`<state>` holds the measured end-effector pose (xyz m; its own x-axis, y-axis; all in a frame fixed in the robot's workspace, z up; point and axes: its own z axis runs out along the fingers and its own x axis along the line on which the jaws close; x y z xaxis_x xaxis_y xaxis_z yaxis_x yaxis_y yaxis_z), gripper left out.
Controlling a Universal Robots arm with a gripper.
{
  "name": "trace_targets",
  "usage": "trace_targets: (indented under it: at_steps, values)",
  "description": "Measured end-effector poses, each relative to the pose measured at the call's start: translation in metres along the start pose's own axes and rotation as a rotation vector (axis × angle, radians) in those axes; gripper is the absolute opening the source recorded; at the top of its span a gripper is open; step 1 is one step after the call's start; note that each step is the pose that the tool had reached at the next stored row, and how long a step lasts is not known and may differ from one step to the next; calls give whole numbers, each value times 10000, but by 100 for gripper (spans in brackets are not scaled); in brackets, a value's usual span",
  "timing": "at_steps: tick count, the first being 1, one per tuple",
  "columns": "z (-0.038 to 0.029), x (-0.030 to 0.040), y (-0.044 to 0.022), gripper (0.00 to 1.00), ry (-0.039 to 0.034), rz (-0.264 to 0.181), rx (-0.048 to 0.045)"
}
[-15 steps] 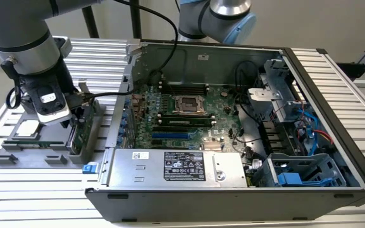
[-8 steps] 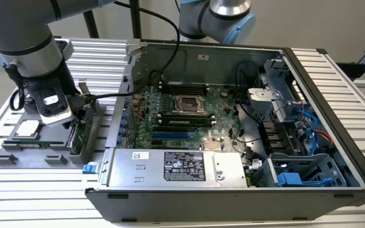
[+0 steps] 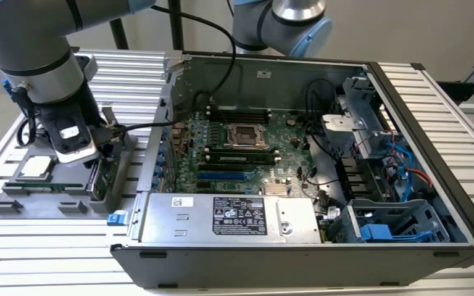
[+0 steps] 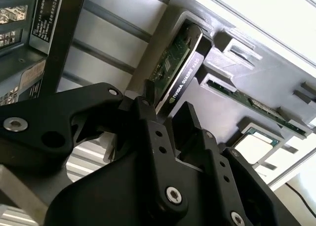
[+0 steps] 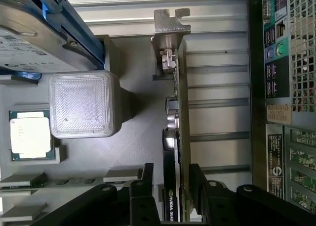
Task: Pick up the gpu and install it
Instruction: 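Pick up the gpu and move the gpu toward the slot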
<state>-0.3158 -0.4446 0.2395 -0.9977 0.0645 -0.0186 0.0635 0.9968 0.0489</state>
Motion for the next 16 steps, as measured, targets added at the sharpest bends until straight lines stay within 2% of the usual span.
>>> trace_targets:
  at_steps: [6, 16]
  values:
    - [43, -3, 7, 100, -1, 0, -1]
    - [50, -3, 7, 100, -2, -13, -1]
